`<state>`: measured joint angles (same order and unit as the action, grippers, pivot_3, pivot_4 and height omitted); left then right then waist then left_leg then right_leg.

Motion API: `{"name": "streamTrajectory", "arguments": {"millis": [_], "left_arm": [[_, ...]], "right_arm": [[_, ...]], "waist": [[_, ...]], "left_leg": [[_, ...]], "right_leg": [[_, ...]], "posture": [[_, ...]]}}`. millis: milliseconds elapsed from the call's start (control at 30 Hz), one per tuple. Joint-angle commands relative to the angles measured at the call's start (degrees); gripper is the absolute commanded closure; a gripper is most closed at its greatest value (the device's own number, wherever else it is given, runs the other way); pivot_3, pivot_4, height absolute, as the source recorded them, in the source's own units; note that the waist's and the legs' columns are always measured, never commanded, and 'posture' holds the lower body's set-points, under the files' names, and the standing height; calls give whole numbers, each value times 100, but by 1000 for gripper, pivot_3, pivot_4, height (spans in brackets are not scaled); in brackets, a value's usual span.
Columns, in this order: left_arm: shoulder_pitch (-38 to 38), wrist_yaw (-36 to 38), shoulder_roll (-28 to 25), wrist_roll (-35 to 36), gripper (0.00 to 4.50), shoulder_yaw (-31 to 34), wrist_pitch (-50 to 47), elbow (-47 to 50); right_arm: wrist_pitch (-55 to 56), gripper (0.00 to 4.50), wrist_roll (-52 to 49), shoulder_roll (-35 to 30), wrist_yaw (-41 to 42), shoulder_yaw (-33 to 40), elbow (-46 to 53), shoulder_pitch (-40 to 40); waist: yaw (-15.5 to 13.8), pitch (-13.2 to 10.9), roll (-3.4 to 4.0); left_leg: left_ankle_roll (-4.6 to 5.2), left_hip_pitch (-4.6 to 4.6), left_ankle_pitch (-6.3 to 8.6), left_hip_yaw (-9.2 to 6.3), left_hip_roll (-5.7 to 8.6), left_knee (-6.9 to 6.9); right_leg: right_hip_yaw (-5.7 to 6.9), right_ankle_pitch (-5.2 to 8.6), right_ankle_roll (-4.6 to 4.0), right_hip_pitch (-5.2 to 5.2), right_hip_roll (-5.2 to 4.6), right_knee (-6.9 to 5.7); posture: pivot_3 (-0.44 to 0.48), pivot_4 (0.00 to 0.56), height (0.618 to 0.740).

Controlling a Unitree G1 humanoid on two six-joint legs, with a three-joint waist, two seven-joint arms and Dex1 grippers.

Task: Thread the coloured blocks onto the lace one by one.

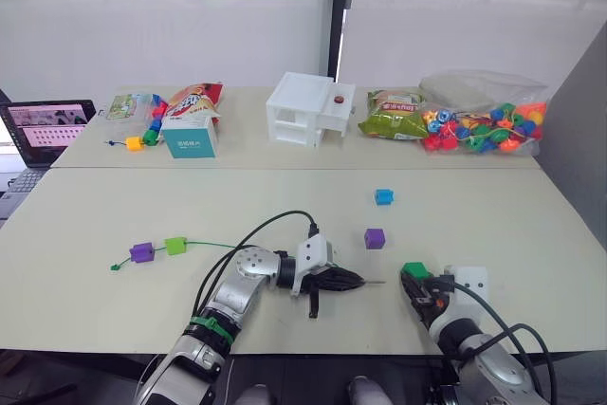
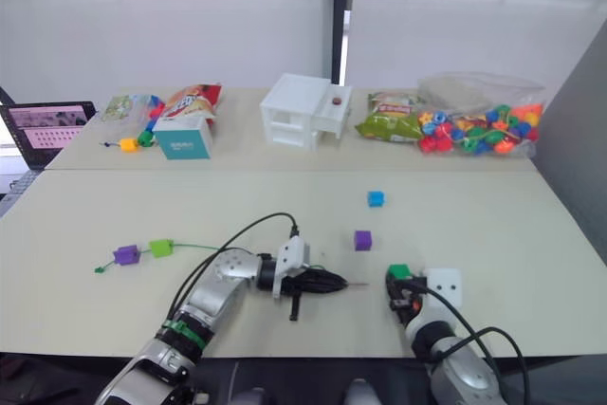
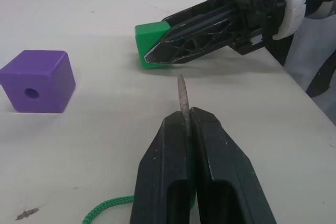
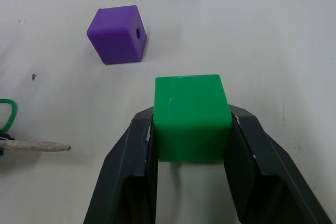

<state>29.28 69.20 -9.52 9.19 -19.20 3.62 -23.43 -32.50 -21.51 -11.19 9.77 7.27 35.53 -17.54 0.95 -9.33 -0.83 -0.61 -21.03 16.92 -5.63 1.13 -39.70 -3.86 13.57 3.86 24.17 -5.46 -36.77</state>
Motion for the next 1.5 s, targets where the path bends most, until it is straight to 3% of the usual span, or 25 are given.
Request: {"name": "streamTrajectory", "arguments": {"millis": [33,200,300,467,633,733,967,1233,1500], "left_arm": [[66,14,14,95,4500,75,60,83],[2,18,-10,101,4500,70,60,118],[-26,2,9,85,4500,53,88,94],[-45,-48,53,58,4500,33,94,116],[-85,-102,74,23,4500,-2,94,169],[-85,-132,92,18,4500,-12,83,178],[-86,-211,99,13,4500,8,42,262],[-163,-390,27,8,4500,23,-43,438],[-133,-436,27,9,4500,-25,-52,459]], "right_arm": [[-148,1583,-319,-189,234,156,401,-87],[-351,12,-1124,-845,856,845,718,33],[-481,12,-1720,-1324,1205,1361,752,214],[-978,12,-2246,-2942,2345,1612,377,821],[-792,12,-1337,-5198,4031,634,-466,1686],[-430,12,-663,-5915,4735,-324,-929,2320],[519,12,876,-5784,6135,-2294,-1958,4159],[654,12,1966,-5253,6673,-3249,-2329,4881],[665,2579,2456,-5063,6717,-3289,-2442,4940]], "waist": [[-10,0,0],[-13,0,0],[-11,-1,-1],[-6,-3,-4],[-12,-4,-5],[-15,-4,-5],[-13,-5,-6],[-43,-4,-5],[-27,-4,-6]], "left_leg": [[0,0,0,0,0,0],[0,-1,0,0,0,-1],[0,-1,0,-1,0,0],[1,0,0,2,0,-1],[3,-3,1,5,-1,-6],[3,-2,1,7,-3,-5],[2,-11,1,11,-4,-7],[1,-14,1,8,-1,-7],[0,-12,0,7,0,-7]], "right_leg": [[0,0,0,0,0,0],[1,0,0,-3,0,4],[1,0,0,-4,1,4],[2,0,0,-8,2,8],[3,0,0,-13,1,13],[5,0,0,-13,2,18],[6,0,1,-4,-3,33],[7,-1,2,7,-8,21],[7,-1,2,5,-8,20]], "posture": [[0,150,740],[0,150,740],[0,150,740],[0,150,740],[0,150,740],[0,150,740],[0,150,740],[0,150,740],[0,150,740]]}}
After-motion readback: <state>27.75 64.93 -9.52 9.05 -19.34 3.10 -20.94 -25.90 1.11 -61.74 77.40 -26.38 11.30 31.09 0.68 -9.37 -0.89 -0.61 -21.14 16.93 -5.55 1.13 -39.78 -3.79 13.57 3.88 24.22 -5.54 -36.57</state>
